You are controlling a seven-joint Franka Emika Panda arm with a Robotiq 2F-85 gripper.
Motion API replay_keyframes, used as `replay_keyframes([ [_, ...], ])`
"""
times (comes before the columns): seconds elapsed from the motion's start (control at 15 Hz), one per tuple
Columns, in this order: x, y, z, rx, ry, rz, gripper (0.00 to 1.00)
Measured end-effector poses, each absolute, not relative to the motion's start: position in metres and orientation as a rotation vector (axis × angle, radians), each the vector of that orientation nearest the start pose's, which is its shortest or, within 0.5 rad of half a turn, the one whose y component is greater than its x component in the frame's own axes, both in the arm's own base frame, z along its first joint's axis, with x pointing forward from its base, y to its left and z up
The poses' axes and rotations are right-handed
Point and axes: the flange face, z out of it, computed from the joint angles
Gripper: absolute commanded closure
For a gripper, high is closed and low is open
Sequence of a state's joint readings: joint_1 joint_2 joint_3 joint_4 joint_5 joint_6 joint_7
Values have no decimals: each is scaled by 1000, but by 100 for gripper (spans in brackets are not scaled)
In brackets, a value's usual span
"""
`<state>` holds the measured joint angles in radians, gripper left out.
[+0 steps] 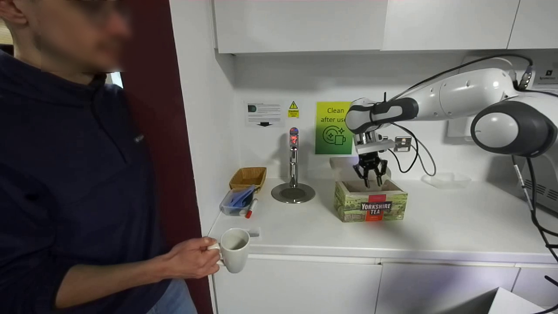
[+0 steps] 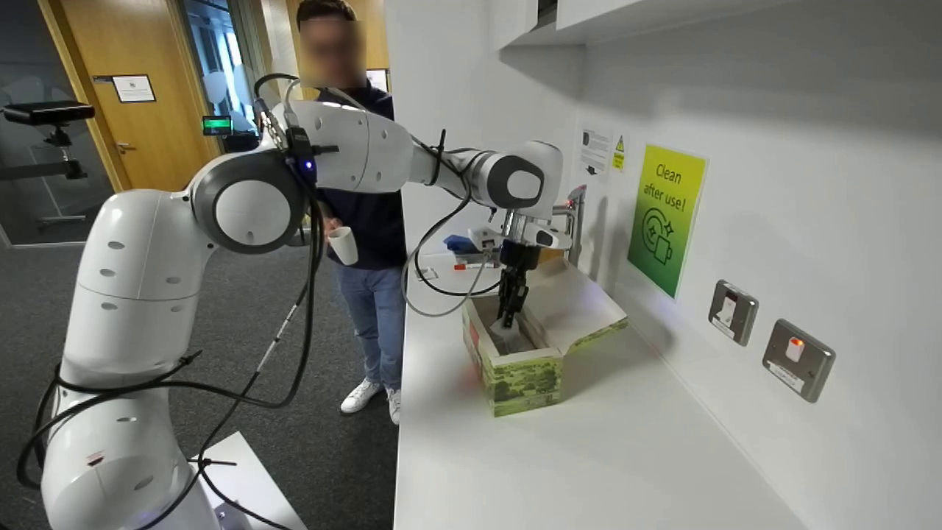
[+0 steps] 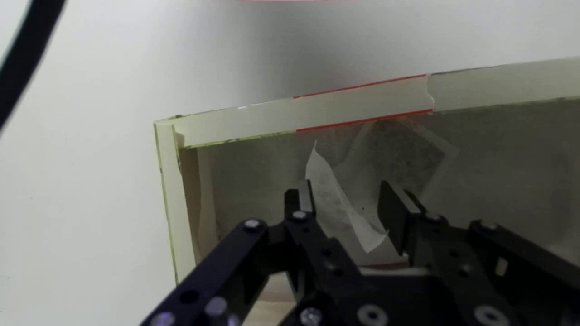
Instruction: Pick up one tea bag from the green box and put it into the white mug
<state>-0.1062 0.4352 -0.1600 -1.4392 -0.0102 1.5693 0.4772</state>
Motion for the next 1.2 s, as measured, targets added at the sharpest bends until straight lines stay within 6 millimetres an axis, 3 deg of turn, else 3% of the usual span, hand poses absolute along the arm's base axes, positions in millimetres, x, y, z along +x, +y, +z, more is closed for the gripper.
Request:
replay_keyframes([
  [0.13, 632, -157, 424, -3001, 1160, 466, 99],
  [1.2, 637, -156, 456, -3006, 1157, 365, 100],
])
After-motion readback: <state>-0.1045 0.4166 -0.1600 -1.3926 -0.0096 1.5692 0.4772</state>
